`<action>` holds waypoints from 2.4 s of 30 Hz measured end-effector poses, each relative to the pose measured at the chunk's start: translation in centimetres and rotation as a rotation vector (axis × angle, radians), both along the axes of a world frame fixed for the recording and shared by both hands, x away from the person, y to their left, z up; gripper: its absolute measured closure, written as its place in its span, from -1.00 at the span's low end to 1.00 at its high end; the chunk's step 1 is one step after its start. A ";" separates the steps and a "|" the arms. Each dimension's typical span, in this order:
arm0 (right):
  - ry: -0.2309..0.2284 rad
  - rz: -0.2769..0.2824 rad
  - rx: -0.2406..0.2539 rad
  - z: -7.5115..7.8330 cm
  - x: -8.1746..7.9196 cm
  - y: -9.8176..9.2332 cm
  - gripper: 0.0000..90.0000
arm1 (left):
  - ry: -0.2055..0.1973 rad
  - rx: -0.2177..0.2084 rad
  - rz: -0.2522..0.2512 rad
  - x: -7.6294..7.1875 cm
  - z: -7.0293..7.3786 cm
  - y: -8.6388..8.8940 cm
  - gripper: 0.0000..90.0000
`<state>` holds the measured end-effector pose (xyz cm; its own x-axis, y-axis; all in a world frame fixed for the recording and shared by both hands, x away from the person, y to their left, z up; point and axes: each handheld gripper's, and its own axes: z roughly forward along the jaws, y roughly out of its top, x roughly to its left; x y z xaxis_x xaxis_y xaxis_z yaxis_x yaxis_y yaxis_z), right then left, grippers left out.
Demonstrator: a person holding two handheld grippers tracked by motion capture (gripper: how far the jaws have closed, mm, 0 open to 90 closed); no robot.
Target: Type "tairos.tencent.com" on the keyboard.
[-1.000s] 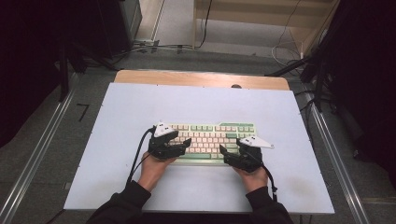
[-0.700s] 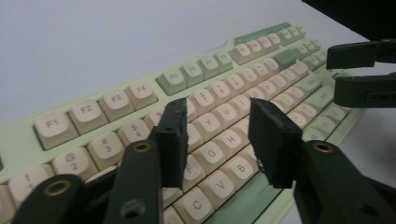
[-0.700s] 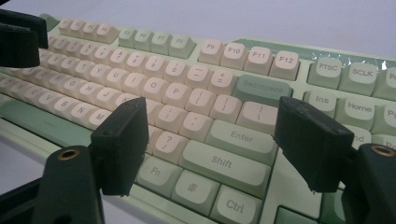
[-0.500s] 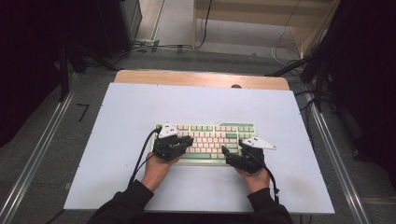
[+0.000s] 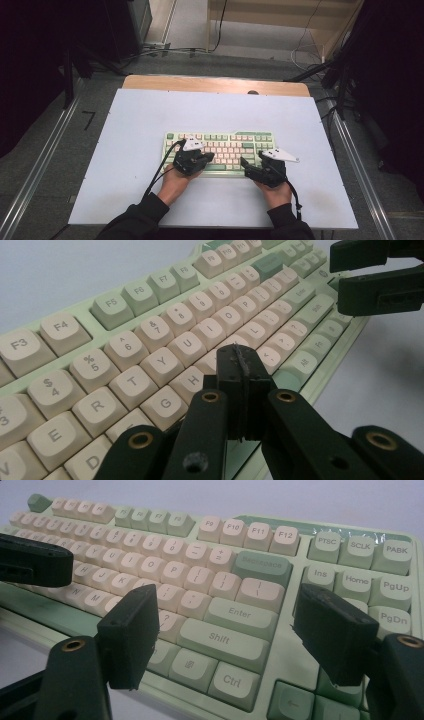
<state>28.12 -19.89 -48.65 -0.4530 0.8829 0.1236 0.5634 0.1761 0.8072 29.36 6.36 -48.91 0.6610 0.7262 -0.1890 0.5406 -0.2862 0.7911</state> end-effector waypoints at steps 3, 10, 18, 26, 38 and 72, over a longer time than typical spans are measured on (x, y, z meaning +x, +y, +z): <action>-0.002 -0.001 0.003 0.0 0.0 -0.1 -0.45 | 0.005 0.012 -0.003 0.0 -0.2 -0.2 1.00; -0.002 -0.003 0.003 0.0 0.0 -0.1 -0.45 | 0.006 0.026 0.003 0.0 -0.3 -0.4 1.00; 0.002 -0.004 0.003 0.0 0.0 -0.1 -0.45 | 0.008 0.033 0.005 0.1 -0.4 -0.5 1.00; 0.003 0.000 -0.001 0.0 0.0 -0.1 -0.45 | 0.008 0.018 0.002 0.1 -0.4 -0.4 0.98; 0.001 -0.001 0.002 0.0 0.1 0.0 -0.45 | -0.030 -0.055 0.040 -0.1 0.8 1.1 0.74; -0.001 0.030 -0.005 -0.1 0.4 0.9 -0.44 | -0.043 -0.076 0.170 -0.3 1.3 3.7 0.00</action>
